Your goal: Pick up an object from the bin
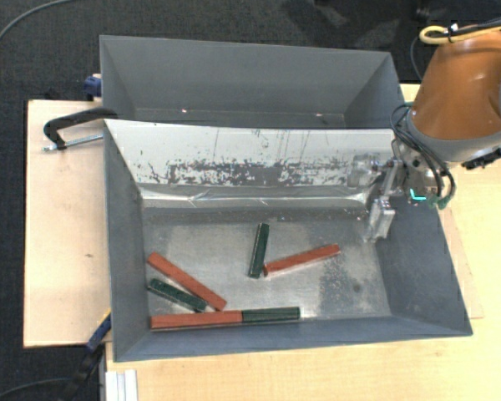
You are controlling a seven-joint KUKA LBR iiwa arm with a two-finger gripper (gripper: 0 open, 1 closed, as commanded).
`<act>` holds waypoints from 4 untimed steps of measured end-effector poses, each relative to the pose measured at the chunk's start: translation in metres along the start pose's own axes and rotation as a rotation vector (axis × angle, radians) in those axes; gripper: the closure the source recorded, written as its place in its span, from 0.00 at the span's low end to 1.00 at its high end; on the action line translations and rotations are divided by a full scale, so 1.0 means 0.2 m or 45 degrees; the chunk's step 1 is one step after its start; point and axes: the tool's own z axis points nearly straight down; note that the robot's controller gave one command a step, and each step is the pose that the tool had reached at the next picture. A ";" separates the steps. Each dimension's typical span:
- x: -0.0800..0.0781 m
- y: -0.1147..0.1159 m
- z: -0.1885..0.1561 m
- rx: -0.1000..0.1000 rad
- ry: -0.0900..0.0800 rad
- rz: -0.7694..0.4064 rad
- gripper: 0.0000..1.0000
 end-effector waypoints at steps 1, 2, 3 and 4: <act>0.05 0.55 0.70 -0.001 -0.008 -0.333 0.00; 0.00 0.42 0.53 0.004 -0.021 -0.393 0.00; 0.06 0.45 0.52 0.001 -0.010 -0.385 0.00; 0.09 0.42 0.70 0.001 -0.005 -0.337 0.00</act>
Offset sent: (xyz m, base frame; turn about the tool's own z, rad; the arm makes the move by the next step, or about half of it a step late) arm -0.0110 0.1059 -0.1377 -0.2593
